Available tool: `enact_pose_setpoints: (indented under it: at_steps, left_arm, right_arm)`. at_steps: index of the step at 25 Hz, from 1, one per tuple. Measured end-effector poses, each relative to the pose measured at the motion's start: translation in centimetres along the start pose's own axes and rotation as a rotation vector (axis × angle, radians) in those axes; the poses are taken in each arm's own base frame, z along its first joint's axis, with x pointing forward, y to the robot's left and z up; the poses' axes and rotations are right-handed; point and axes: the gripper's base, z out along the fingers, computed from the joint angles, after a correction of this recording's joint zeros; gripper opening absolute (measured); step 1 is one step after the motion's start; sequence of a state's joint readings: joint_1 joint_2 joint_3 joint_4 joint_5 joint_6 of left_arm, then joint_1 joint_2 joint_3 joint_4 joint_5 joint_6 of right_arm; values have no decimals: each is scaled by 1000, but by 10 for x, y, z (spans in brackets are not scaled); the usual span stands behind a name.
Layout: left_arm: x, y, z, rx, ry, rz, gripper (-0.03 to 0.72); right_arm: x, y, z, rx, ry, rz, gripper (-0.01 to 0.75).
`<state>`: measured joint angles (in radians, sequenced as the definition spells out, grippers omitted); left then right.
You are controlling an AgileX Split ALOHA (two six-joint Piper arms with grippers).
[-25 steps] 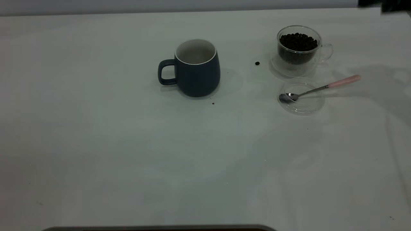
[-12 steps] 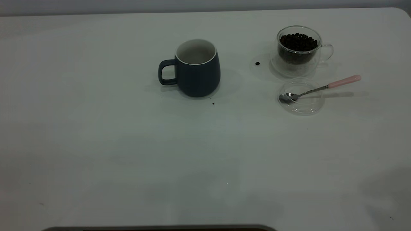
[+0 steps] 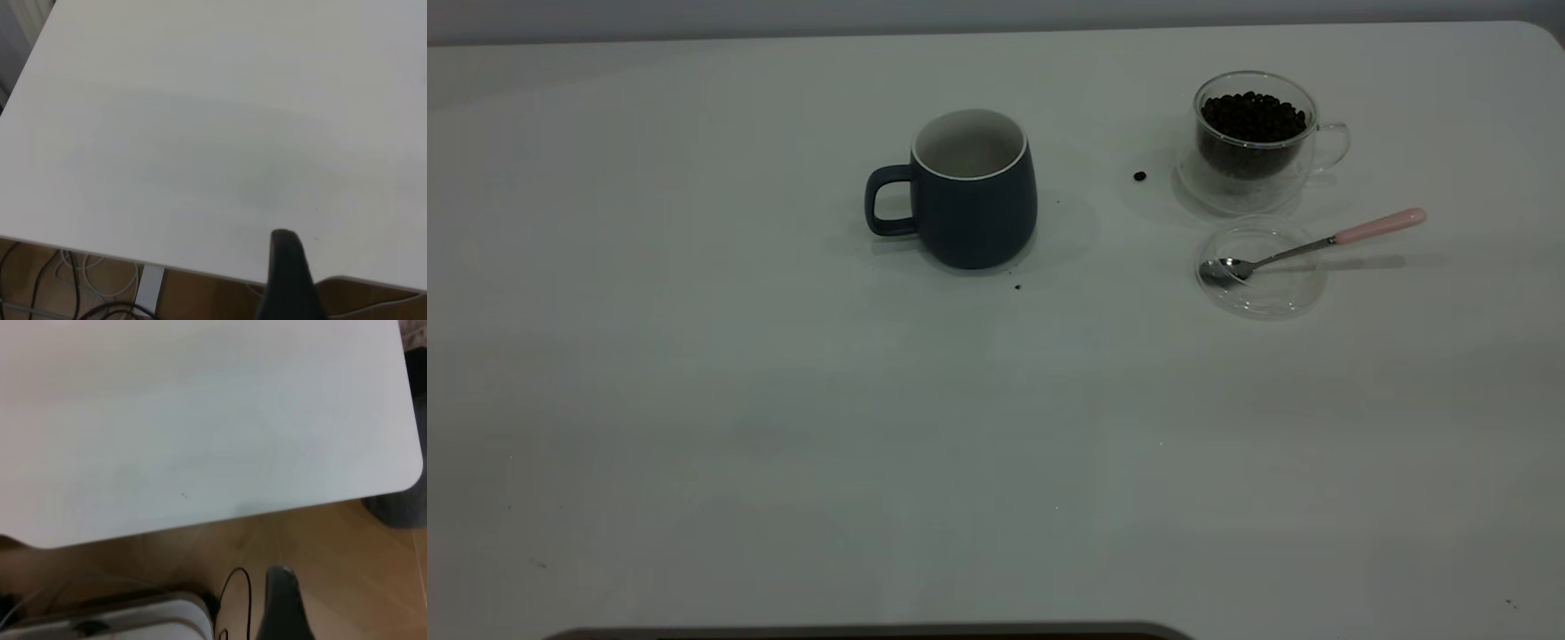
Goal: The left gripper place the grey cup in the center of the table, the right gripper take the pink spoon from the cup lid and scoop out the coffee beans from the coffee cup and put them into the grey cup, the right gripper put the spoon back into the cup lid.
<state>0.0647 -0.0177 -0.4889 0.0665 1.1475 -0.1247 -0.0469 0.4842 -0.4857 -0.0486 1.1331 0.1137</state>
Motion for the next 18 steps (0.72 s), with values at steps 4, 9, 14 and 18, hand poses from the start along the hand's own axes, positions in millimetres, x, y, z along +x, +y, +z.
enact_pose_setpoints:
  at_steps: [4, 9, 14, 18]
  left_arm:
    - [0, 0, 0, 0, 0, 0, 567]
    - [0, 0, 0, 0, 0, 0, 567]
    - [0, 0, 0, 0, 0, 0, 567]
    - [0, 0, 0, 0, 0, 0, 567]
  right_arm:
    - [7, -1, -6, -4, -83, 1, 575]
    - [23, -4, -23, -19, -248, 9, 575]
    - [47, -7, -40, -32, -438, 17, 575]
    - [48, -7, -40, -28, -434, 16, 575]
